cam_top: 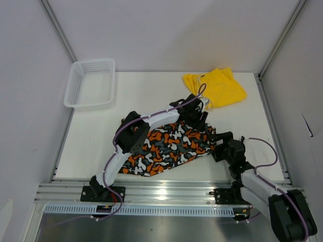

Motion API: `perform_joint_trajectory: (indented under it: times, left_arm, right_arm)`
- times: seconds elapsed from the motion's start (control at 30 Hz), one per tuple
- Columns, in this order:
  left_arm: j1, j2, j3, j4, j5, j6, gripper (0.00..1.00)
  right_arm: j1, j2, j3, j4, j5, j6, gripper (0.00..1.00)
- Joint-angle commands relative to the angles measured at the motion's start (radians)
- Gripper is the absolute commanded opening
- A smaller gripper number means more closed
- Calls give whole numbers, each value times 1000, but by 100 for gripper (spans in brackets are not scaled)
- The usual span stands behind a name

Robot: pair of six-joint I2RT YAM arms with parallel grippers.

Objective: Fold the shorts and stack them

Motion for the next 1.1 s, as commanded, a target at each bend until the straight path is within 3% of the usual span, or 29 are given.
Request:
perform_joint_trajectory:
  times: [0.0, 0.23, 0.33, 0.4, 0.53, 0.63, 0.73, 0.77, 0.83, 0.87, 1.0, 1.07]
  left_arm:
    - [6, 25, -8, -1, 30, -11, 63]
    - [6, 28, -7, -4, 33, -9, 63]
    - [6, 26, -4, -4, 33, -9, 63]
    - [6, 28, -4, -4, 30, -9, 62]
    - [6, 30, -2, -6, 30, -9, 62]
    - [6, 30, -4, -4, 29, -9, 62]
    - [6, 30, 1, -6, 29, -9, 62]
    - [6, 31, 3, -7, 29, -9, 62]
    - [6, 33, 4, -7, 27, -9, 62]
    - [6, 33, 3, -7, 26, -9, 62]
    - [6, 31, 1, -9, 27, -9, 62]
    - [6, 30, 3, -10, 27, -9, 62]
  right_arm:
    - [6, 171, -72, 194, 38, -30, 99]
    - [15, 489, -78, 476, 19, 1, 100]
    - [20, 516, -96, 529, 27, 16, 91]
    - [24, 492, -103, 494, 30, 22, 81]
    - [81, 317, -103, 285, 91, 41, 80]
    - [158, 72, -103, 60, 197, 58, 78]
    - [185, -209, -81, -189, 285, 35, 64]
    - [184, -325, -69, -291, 294, 24, 50]
    - [179, -416, -64, -388, 303, -5, 35]
    - [178, -453, -63, -456, 308, -23, 22]
    - [176, -532, -44, -507, 300, -59, 3]
    - [172, -521, -37, -519, 292, -80, 0]
